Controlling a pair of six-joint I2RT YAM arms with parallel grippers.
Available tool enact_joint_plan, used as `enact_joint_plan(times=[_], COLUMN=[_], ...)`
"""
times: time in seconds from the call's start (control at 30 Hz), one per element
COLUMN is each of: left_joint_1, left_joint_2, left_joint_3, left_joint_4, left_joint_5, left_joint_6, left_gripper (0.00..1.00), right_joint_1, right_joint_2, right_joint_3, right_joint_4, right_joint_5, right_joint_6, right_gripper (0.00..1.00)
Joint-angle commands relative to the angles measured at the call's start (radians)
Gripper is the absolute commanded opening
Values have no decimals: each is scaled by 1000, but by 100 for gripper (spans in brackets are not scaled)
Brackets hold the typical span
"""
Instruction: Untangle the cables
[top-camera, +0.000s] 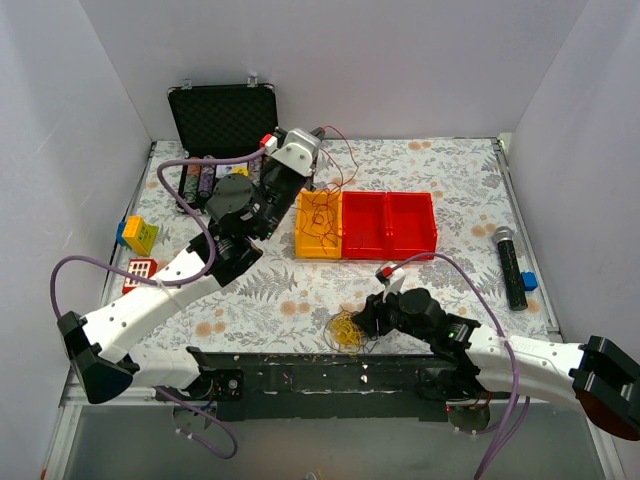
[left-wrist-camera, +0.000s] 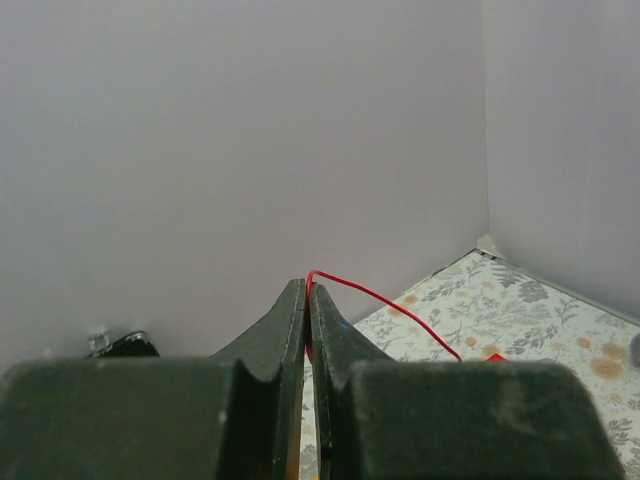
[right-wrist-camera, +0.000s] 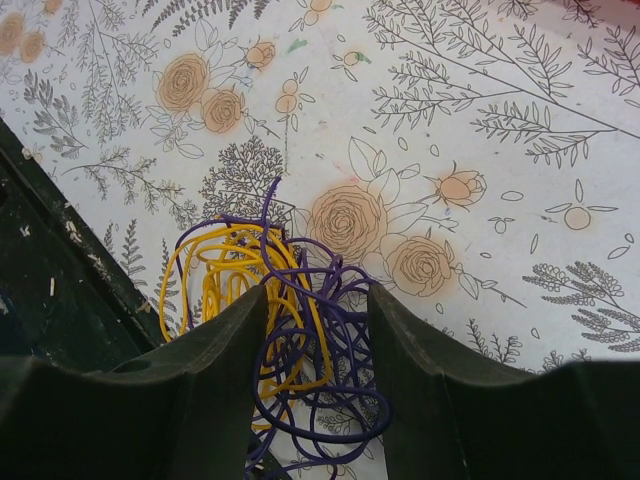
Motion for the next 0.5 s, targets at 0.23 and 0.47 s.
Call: enact_joint_plan(times=[0.23,0.47], left_joint_1=[203,227], left_joint_2=[47,93], left_joint_3=[-91,-166], left_joint_4=[-5,67], left_joint_5=[-13,91], left_joint_6=[-179,-120], left_gripper=[0,0], right_joint_1=[4,5], right_joint_2=[-45,-51], right_joint_3=[-21,-29], right_joint_4=[-12,-12], right_joint_5=[26,42], right_joint_6=[14,20], right_gripper=[51,50])
